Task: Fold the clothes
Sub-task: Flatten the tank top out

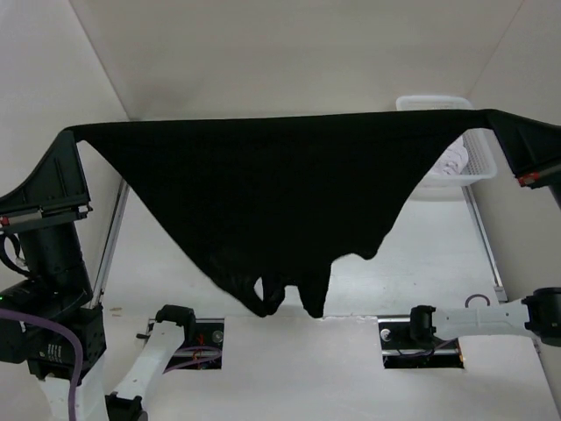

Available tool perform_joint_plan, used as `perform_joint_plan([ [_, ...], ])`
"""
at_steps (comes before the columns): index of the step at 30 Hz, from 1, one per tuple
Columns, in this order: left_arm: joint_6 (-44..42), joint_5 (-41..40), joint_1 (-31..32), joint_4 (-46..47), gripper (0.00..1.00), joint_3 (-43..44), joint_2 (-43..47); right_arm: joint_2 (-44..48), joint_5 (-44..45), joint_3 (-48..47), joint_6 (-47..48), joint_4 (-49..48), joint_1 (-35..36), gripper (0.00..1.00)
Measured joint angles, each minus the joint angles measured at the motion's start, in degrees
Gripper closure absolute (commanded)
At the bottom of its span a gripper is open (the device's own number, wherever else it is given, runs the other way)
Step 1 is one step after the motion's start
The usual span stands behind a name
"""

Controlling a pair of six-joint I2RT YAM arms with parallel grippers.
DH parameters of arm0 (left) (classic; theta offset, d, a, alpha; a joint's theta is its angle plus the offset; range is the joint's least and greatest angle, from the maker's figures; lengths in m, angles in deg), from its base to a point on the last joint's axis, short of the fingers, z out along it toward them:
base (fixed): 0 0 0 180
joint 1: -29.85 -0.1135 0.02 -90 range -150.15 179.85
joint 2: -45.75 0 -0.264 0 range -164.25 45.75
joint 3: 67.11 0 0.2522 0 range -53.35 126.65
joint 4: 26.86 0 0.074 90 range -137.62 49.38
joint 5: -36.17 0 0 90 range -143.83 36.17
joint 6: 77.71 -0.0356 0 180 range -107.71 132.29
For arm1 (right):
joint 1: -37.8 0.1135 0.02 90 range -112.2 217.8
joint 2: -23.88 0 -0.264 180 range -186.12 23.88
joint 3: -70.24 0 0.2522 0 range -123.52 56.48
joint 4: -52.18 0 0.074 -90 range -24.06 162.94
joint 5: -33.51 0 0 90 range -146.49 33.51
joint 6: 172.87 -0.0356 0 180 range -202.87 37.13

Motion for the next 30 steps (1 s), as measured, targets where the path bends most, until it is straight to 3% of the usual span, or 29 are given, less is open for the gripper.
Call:
perform_joint_plan([
  [3, -0.11, 0.20, -1.36, 0.37, 0.99, 2.10, -2.23, -3.48, 4.02, -0.09, 5.68, -2.60, 3.98, 1.00],
  [7, 0.09, 0.20, -2.14, 1.07, 0.99, -2.82, -2.73, -5.53, 4.74, 7.23, 8.15, -4.44, -0.28, 0.99],
  [9, 0.20, -0.26, -2.14, 1.53, 0.99, -8.28, -2.97, -6.40, 2.08, 11.72, 6.80, -4.09, -6.86, 0.99],
  [12, 0.50, -1.55, -2.08, 1.73, 0.99, -16.09, -5.86, -9.40, -8.31, 16.39, 1.62, -3.23, -22.43, 1.00],
  [16, 0.59, -3.56, -2.34, 2.40, 0.99, -20.06, -17.73, -20.52, -24.50, 15.91, -5.68, -3.69, -43.17, 1.00],
  [19, 0.57, -4.20, -2.34, 3.80, 0.99, -18.49, -29.46, -34.67, -33.18, 8.52, -9.77, -3.63, -51.65, 1.00],
  [23, 0.11, -4.13, -2.36, 3.23, 0.99, -12.15, -41.46, -52.33, -39.30, -6.34, -12.41, 1.29, -56.35, 1.00],
  [27, -0.83, -3.85, -2.38, 3.06, 0.98, -4.50, -44.46, -61.31, -42.56, -23.28, -13.60, 9.29, -58.29, 0.99],
  [30, -1.64, -3.58, -2.60, 4.66, 0.98, 0.44, -43.08, -61.70, -44.24, -32.81, -14.05, 11.89, -59.14, 0.99],
])
